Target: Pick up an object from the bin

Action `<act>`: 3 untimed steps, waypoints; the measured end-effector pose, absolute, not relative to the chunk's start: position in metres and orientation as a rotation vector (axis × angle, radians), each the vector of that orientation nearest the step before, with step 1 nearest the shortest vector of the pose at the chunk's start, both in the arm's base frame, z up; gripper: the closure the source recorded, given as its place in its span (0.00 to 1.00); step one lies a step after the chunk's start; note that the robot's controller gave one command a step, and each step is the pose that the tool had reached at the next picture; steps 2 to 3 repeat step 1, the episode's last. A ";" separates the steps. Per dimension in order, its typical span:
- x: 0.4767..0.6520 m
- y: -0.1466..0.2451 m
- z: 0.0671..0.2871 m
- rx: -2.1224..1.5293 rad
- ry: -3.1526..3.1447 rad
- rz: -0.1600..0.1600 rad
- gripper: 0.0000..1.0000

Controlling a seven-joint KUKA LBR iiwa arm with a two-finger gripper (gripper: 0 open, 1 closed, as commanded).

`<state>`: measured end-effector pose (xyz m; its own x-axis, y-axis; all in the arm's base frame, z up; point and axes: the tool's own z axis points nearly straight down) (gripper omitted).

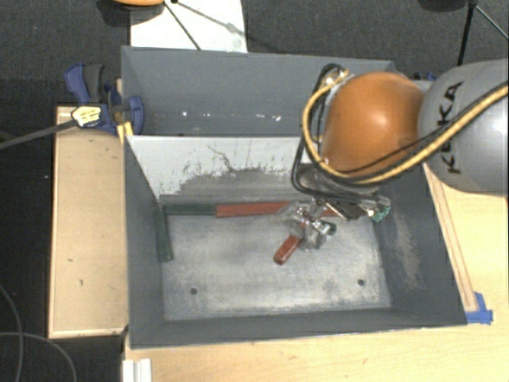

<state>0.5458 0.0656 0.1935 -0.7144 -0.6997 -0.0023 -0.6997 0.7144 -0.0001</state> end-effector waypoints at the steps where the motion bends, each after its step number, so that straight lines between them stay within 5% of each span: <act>1: 0.545 0.054 0.223 -1.325 2.850 0.004 1.00; 3: 0.545 0.054 0.223 -1.325 2.850 0.004 1.00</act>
Offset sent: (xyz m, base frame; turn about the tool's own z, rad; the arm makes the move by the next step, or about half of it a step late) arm -0.0134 -0.0244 0.2523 0.0256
